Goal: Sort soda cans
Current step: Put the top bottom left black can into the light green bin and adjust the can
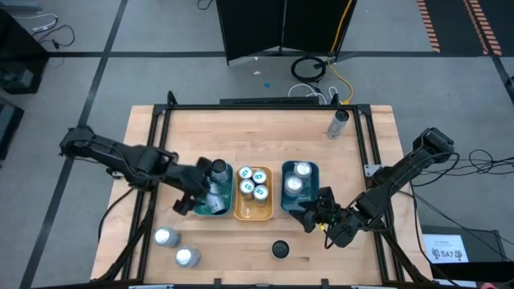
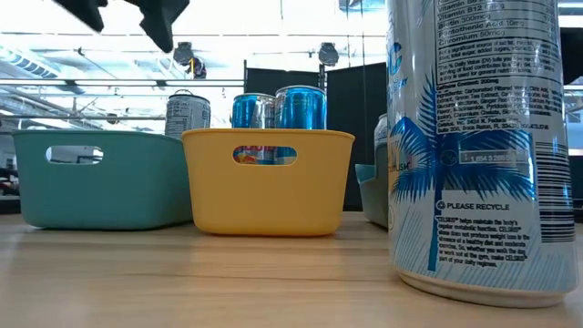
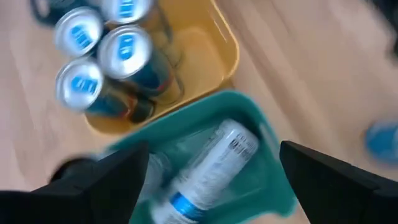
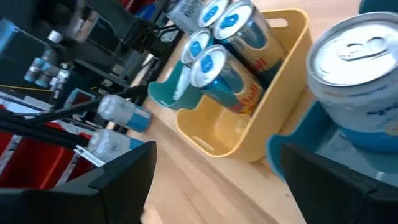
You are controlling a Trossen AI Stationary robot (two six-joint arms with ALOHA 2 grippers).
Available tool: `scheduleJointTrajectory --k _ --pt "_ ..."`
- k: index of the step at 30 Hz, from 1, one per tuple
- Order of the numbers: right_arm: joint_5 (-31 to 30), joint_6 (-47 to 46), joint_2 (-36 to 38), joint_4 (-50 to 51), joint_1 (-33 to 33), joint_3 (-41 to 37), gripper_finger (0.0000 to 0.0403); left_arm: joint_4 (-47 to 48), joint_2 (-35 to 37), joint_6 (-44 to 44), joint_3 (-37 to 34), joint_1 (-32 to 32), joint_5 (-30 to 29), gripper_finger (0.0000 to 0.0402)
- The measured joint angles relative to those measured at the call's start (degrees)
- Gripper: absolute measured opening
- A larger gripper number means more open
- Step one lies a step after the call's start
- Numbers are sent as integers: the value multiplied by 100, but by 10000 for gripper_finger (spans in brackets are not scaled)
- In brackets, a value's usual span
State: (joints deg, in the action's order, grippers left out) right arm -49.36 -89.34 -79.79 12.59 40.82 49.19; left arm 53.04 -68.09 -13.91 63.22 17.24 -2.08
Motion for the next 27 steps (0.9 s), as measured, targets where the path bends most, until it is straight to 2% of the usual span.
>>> scheduleJointTrajectory --k 6,10,20,27 --pt "-2 103 0 -235 2 0 331 27 -679 -1632 0 258 -252 365" --pt "-2 108 0 -329 2 0 331 104 -1109 -2251 0 372 -251 365" --pt "-4 324 0 -511 2 0 331 173 -2177 -2288 -1 379 -169 365" --pt "-3 343 1 -510 4 0 331 -11 -2585 -2291 -4 377 -122 365"
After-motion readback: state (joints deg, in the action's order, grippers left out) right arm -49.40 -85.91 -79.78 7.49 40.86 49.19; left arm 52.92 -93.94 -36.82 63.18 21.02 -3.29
